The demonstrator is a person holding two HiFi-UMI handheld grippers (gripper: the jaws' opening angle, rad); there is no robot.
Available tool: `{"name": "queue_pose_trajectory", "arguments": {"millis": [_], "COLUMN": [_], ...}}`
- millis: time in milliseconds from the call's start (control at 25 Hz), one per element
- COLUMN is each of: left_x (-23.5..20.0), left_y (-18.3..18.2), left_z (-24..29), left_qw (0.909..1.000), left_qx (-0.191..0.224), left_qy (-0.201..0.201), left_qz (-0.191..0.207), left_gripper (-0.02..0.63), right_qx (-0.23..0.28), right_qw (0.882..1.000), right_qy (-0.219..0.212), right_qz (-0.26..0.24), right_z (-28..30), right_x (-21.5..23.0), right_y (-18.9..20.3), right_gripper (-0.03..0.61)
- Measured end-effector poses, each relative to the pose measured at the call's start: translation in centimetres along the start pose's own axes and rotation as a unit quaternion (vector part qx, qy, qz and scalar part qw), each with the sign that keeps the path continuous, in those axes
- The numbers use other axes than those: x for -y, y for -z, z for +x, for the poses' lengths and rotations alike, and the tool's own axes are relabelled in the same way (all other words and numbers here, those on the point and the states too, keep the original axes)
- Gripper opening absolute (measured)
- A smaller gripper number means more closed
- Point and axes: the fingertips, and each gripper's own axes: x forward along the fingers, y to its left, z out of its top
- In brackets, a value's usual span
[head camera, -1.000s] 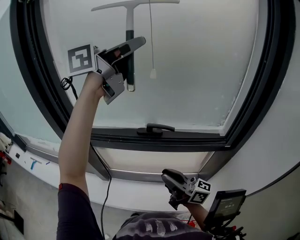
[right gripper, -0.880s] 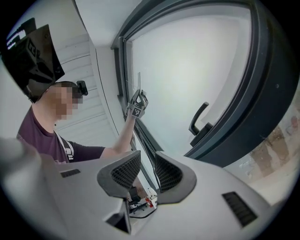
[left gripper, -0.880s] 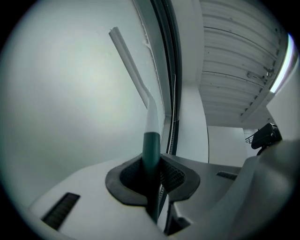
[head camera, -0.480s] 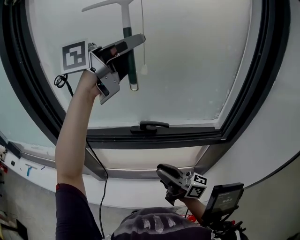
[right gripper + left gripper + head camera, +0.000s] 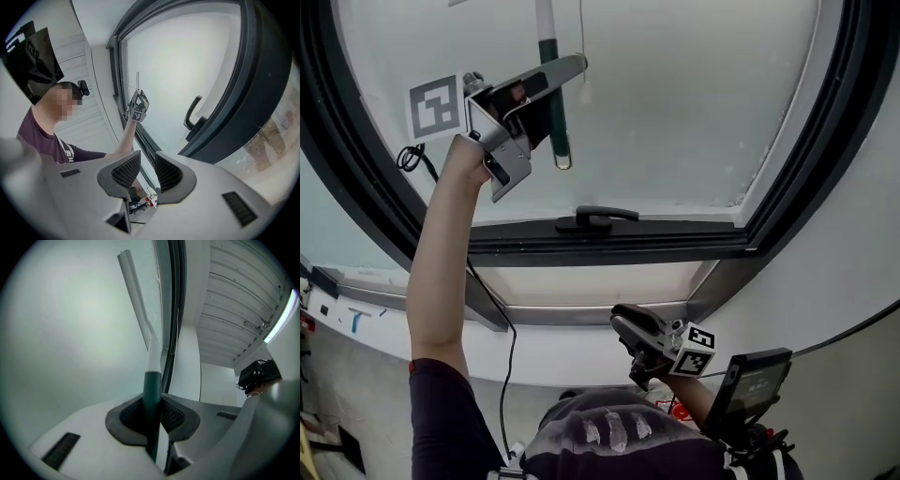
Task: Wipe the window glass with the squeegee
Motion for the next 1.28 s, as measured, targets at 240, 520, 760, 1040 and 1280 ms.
{"name": "queue_pose_trajectory", "arguments": {"millis": [240, 520, 760, 1040, 1280], "left_x": [-1.5, -2.7, -3.3, -3.1, -3.2], "left_y": [4.8, 10.6, 11.8, 11.8, 11.6], "left_z": [-1.3, -2.9, -3.3, -3.3, -3.4], "left_qw": [1.0000, 0.9998, 0.9994, 0.9985, 0.9965], "left_qx": [-0.007, -0.012, -0.011, -0.007, -0.005], "left_qy": [-0.003, -0.002, -0.005, -0.008, -0.010], "left_qz": [-0.003, -0.014, -0.033, -0.055, -0.083], "left_gripper": [0.069, 0.069, 0.071, 0.071, 0.071], "right_qx": [-0.003, -0.010, -0.008, -0.012, -0.022], "right_qw": [1.000, 1.000, 1.000, 1.000, 1.000], "right_qy": [-0.007, -0.013, -0.013, -0.009, -0.001], "right_qz": [0.004, 0.003, 0.013, 0.020, 0.023], "right_z": [-0.6, -1.7, -1.0, 0.1, 1.2], "right_x": [1.4, 3.6, 3.1, 1.2, -0.1], "right_y": [1.9, 5.4, 4.8, 2.9, 1.6], "right_gripper": [0.098, 0.098, 0.097, 0.098, 0.097]}}
